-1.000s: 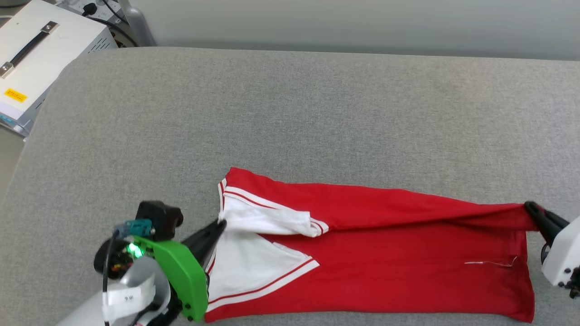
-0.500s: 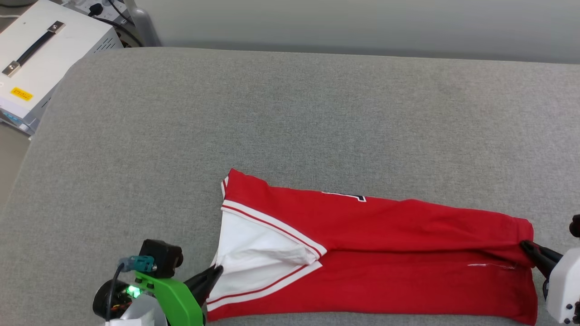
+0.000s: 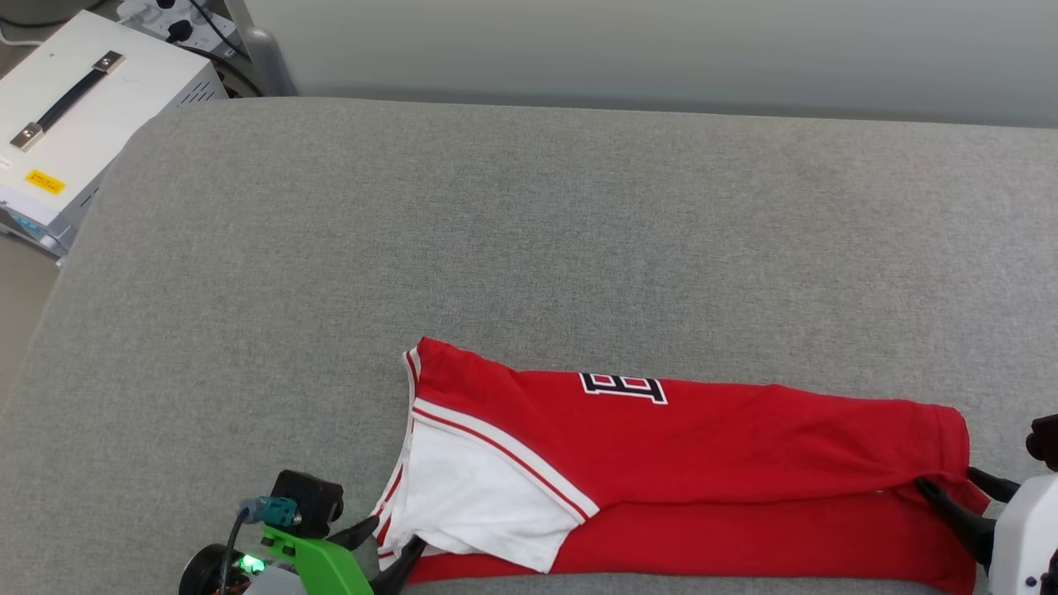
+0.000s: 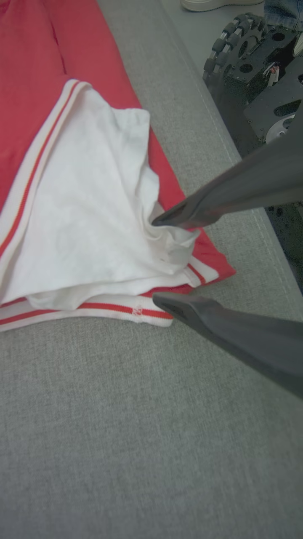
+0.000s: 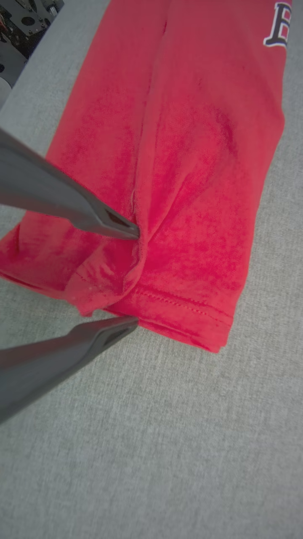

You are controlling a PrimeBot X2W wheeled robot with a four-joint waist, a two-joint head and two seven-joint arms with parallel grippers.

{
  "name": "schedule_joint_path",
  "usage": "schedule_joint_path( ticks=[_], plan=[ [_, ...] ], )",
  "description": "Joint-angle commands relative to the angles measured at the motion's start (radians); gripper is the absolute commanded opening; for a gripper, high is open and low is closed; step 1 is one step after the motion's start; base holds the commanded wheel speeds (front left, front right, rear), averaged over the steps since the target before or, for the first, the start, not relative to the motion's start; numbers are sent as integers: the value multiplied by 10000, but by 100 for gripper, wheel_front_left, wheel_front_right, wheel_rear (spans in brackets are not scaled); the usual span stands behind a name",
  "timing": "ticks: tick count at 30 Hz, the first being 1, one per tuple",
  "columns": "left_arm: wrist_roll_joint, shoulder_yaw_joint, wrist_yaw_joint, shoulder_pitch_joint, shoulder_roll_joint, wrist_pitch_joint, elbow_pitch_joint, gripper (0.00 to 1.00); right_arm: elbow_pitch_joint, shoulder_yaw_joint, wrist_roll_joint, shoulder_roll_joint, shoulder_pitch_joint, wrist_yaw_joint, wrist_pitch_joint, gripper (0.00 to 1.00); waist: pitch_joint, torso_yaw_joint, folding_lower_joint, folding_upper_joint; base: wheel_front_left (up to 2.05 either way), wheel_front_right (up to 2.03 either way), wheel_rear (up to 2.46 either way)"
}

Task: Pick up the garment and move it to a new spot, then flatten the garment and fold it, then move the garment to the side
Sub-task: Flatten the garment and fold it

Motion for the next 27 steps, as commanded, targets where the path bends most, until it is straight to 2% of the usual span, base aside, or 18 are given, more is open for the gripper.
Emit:
schedule_joint_path(
  ticks=[1,6,10,11,17,21,24,27],
  plan=[
    [89,5,1,118,-86,-177,91,100,-78,-48,136,-6,107,-7,-47,100,-91,-19,0,107,0,0,0],
    [126,198,36,98,-282,-747,205,100,-500,-373,450,30,203,-7,-3,100,-344,-43,0,107,0,0,0],
    [335,609,202,-32,-373,-1646,70,100,-1041,-937,486,150,297,-7,367,100,-534,-74,0,107,0,0,0],
    [473,829,293,-96,-442,-2180,-1,100,-1319,-1317,424,318,327,-7,651,100,-589,-84,0,107,0,0,0],
    [874,1559,723,-261,-797,-3572,-45,100,-1810,-2724,-572,1193,518,-7,1922,100,-611,-69,0,107,0,0,0],
    [1155,2548,985,-287,-1521,-3913,-243,100,-1897,-3622,-1416,2188,639,-7,2741,100,-475,-5,0,107,0,0,0],
    [2318,3458,1046,-274,-2011,-3931,-565,100,-1888,-4157,-1988,2822,700,-7,3253,100,-309,30,0,107,0,0,0],
    [3422,4601,833,-55,-2745,-3934,-883,100,-1786,-4655,-2472,3360,589,-7,3530,100,-93,63,0,107,0,0,0]
  ],
)
